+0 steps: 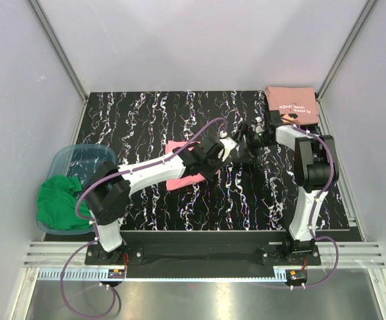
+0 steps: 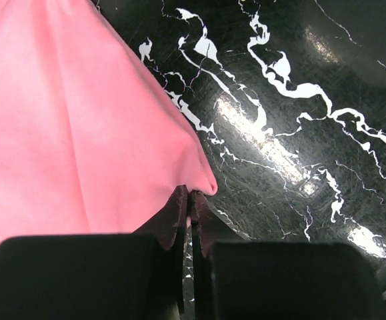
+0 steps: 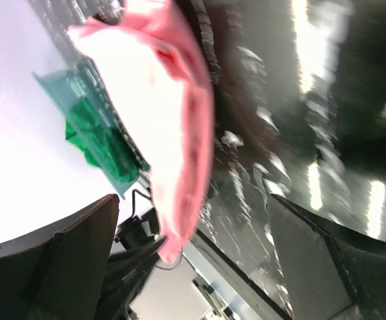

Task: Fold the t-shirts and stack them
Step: Neatly place the folded tshirt to the corner

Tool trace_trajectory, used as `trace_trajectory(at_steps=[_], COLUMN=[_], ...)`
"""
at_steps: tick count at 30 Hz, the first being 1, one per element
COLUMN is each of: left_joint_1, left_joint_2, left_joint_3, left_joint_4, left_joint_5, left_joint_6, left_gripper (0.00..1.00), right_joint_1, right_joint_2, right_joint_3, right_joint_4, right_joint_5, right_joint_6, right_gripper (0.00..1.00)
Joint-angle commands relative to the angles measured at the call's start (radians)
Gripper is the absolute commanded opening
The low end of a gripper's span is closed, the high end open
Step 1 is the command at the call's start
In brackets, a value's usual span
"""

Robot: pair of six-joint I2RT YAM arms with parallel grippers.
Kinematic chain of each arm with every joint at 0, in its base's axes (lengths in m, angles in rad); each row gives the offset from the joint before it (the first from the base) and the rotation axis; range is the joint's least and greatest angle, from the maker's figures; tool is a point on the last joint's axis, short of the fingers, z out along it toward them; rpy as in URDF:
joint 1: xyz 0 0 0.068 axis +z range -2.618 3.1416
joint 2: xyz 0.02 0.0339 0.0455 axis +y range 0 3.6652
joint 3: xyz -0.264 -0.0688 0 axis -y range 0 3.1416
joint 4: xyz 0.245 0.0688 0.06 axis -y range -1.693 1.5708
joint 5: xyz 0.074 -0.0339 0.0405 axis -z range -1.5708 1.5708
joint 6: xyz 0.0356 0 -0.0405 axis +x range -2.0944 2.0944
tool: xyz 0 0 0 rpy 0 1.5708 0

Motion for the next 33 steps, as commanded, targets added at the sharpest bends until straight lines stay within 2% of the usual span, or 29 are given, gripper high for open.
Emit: trace_trajectory(at_steps=[1,11,21,26,33], left_joint_1=[0.016,0.030,0.039,0.043,0.046], left_joint_2=[-0.053,-0.062,-0.090,-0.108,-0.127], left_joint_3=[-0.018,0.003,0.017,0.011,0.015], left_joint_4=[0.026,0.019,0.001,-0.002,-0.008], left_joint_5=[0.037,0.043,0.039,0.031,0.031], left_joint_6=[-0.013,-0.016,-0.002,0.004,0.006], left_gripper=[0.00,0.00,0.00,0.00,0.00], right_joint_1=[0.059,0.091,0.128,0.137,0.137], right_joint_2=[0.059,0.085,0.093,0.109,0.160], right_joint_3=[0.062,0.022,-0.053,-0.039,-0.003], right_joint_4=[0.125,0.163,0.286,0.290,0.298], right_joint_5=[-0.088,-0.074,-0.063,-0.036,0.000], right_joint_6=[0.086,0.126,0.215,0.223,0.229], right_gripper=[1.00,0.99,0.89,0.88,0.81])
